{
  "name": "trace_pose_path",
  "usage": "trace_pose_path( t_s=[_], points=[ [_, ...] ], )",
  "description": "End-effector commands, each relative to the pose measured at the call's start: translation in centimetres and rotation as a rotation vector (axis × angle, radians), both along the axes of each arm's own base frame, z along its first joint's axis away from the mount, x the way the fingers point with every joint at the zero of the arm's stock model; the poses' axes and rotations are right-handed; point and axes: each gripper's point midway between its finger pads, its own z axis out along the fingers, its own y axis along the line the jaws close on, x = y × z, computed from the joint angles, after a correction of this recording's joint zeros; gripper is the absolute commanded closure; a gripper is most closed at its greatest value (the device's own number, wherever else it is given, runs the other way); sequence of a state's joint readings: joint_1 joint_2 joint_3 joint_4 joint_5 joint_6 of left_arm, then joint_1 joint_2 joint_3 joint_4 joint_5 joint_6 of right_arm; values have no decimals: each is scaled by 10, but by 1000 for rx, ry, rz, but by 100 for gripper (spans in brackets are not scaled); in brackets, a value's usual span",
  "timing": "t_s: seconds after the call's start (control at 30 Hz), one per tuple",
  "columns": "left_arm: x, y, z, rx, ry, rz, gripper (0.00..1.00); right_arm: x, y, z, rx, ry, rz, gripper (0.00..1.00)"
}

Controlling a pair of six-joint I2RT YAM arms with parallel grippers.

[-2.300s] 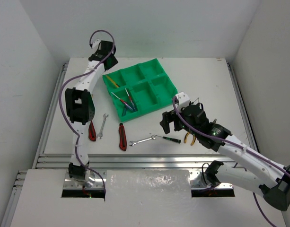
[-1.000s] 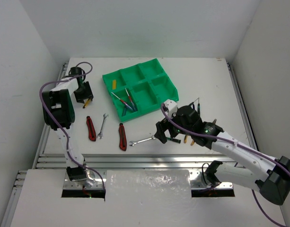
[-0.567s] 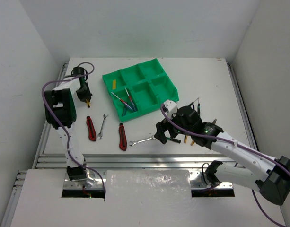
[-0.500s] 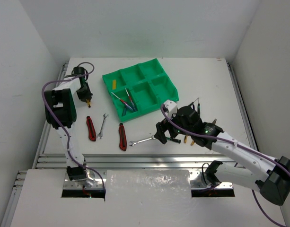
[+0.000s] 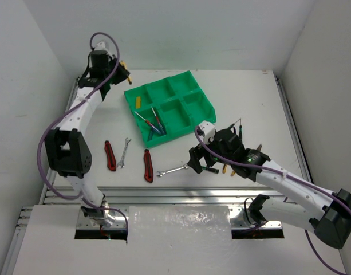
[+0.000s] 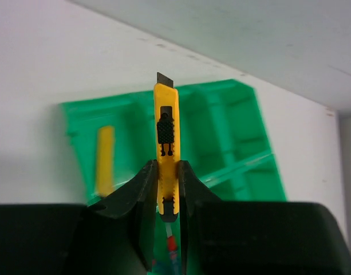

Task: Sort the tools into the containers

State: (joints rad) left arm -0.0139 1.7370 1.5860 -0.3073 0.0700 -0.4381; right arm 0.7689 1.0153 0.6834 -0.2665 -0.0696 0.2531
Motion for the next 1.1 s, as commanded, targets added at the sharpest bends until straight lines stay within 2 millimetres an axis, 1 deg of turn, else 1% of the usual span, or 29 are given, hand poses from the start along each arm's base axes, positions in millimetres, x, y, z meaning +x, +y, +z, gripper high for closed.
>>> trace_pose_path(
  t_s=[0.0,0.03,0.07,0.1,0.13,0.17,0.2,0.23,0.27,0.3,0.33,0.37,0.43,0.5,0.53,0.57,0.6,0.63,0.7,0.73,0.8,0.83,0.87,0.9,0.93,0.97,1.0,1.03,1.07],
  points=[
    [33,-45,-16,-124,-1,-81,100,10,2,7,6,-49,-14,1],
    [42,-56,-35,-141,36,-91,100,11,1,7,3,-53,-22,1],
    [52,-62,-24,-146,11,-102,100,11,0,6,-1,-53,-24,1],
    [55,-65,-31,-143,35,-99,100,12,-1,6,-3,-54,-29,1],
    [61,-71,-50,-142,76,-100,100,13,-3,6,-11,-61,-39,1],
    [68,-72,-45,-140,62,-99,99,14,-4,5,-16,-64,-43,1],
    [69,-70,-52,-135,81,-81,98,14,-5,6,-15,-65,-44,1],
    [72,-71,-62,-132,94,-73,95,14,-5,6,-14,-67,-44,1],
    [73,-70,-66,-128,100,-66,94,14,-5,6,-15,-67,-44,1],
    [73,-69,-69,-125,105,-58,94,14,-4,6,-13,-69,-42,1],
    [74,-67,-73,-120,109,-52,99,14,-4,6,-15,-67,-44,1],
    [74,-66,-77,-112,111,-47,100,16,-6,5,-23,-73,-55,1],
    [74,-64,-82,-100,120,-42,100,17,-6,5,-24,-70,-56,1],
    [73,-62,-85,-90,132,-36,97,17,-5,4,-29,-66,-54,1],
    [72,-61,-88,-87,141,-31,87,17,-5,2,-34,-65,-54,1],
    [70,-60,-91,-83,152,-25,81,17,-6,2,-37,-65,-56,1],
    [67,-58,-94,-78,164,-18,72,18,-7,1,-41,-65,-61,1],
    [64,-57,-97,-75,170,-16,67,19,-7,2,-42,-68,-65,1],
    [62,-55,-89,-71,147,-4,55,21,-10,2,-49,-75,-82,1],
    [60,-54,-89,-68,145,-4,46,22,-10,2,-49,-76,-89,1],
    [57,-54,-73,-72,118,-5,35,23,-12,2,-55,-77,-101,1],
    [56,-55,-65,-77,94,-10,31,24,-13,2,-57,-77,-108,1],
    [54,-56,-51,-83,58,-18,30,24,-13,2,-57,-77,-107,1],
    [47,-58,-21,-96,-9,-33,25,24,-12,2,-58,-74,-98,1],
    [42,-58,-4,-98,-44,-38,21,23,-10,0,-60,-65,-92,1],
    [28,-59,37,-102,-122,-44,13,23,-9,-1,-59,-54,-93,1],
    [17,-58,51,-102,-148,-43,10,24,-6,-4,-77,-24,-97,1],
    [8,-54,64,-98,-170,-23,7,29,-5,-5,-77,1,-141,1],
    [-18,-50,106,-124,-247,-7,3,29,-2,-6,-78,31,-156,1]
  ],
)
